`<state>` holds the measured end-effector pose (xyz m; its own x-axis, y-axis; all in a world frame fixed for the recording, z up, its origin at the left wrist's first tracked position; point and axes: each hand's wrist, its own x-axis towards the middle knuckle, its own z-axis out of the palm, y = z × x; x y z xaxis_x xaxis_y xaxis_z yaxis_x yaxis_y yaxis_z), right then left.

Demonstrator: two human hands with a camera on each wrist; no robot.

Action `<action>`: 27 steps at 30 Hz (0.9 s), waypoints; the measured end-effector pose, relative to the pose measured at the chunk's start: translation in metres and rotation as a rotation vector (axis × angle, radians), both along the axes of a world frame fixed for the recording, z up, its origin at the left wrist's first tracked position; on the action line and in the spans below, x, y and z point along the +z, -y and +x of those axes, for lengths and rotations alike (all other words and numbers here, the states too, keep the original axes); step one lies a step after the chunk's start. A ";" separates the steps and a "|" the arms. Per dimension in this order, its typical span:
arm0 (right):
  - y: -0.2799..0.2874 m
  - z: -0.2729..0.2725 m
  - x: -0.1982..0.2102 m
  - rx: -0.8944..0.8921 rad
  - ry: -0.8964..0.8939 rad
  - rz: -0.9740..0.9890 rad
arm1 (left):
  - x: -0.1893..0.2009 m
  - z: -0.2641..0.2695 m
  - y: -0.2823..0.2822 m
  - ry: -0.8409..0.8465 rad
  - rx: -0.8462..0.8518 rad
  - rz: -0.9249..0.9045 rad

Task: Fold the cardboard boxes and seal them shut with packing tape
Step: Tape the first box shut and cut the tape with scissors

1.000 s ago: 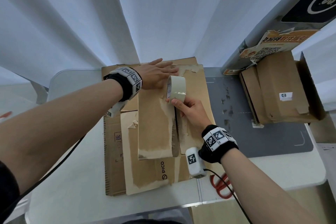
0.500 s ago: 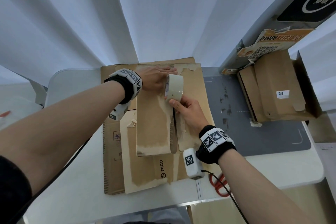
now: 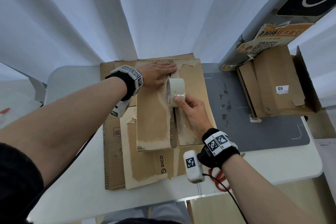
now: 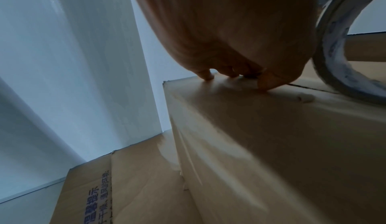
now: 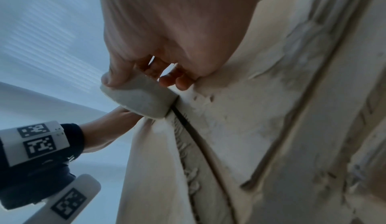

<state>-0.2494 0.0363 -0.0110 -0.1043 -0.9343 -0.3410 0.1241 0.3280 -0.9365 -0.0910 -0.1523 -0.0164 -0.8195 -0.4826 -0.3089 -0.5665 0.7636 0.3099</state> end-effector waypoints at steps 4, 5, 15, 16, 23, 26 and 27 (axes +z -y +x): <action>-0.002 0.000 0.001 0.046 -0.019 0.005 | 0.001 -0.001 -0.002 0.082 -0.006 -0.027; -0.003 -0.001 -0.001 0.051 -0.029 0.004 | 0.000 -0.001 -0.004 0.098 -0.003 -0.033; -0.006 -0.005 0.004 0.027 0.020 0.019 | 0.004 0.003 -0.014 0.147 -0.070 -0.100; -0.007 -0.005 0.004 0.020 0.028 0.020 | 0.006 0.004 -0.016 0.138 -0.084 -0.102; -0.006 -0.005 0.004 0.015 0.012 0.009 | 0.008 0.011 -0.033 0.003 -0.078 0.011; -0.007 -0.005 0.003 0.013 0.011 0.008 | 0.005 0.010 -0.034 -0.029 -0.028 0.083; -0.008 -0.005 0.003 0.013 0.008 0.009 | 0.004 0.010 -0.033 -0.035 -0.014 0.096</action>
<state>-0.2544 0.0438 -0.0083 -0.0895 -0.9323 -0.3505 0.1276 0.3383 -0.9323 -0.0813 -0.1195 -0.0126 -0.8374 -0.4403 -0.3239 -0.5431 0.7376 0.4013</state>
